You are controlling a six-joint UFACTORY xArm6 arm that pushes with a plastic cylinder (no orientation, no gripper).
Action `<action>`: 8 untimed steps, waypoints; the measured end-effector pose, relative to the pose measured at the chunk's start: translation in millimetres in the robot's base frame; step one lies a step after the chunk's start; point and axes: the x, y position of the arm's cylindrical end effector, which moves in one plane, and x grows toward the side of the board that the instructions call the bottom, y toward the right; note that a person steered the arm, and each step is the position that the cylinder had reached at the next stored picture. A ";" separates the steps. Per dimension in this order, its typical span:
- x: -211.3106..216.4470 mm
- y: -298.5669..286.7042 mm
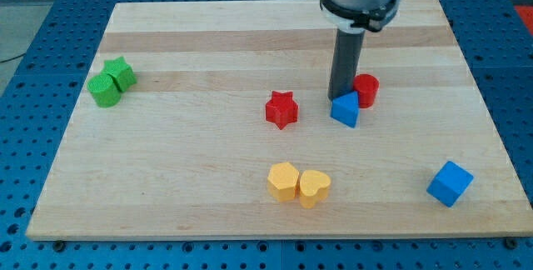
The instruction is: Move blue triangle closer to the blue cube
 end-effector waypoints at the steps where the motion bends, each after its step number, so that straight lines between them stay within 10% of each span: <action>1: 21.5 5.9; 8: 92.8 16.7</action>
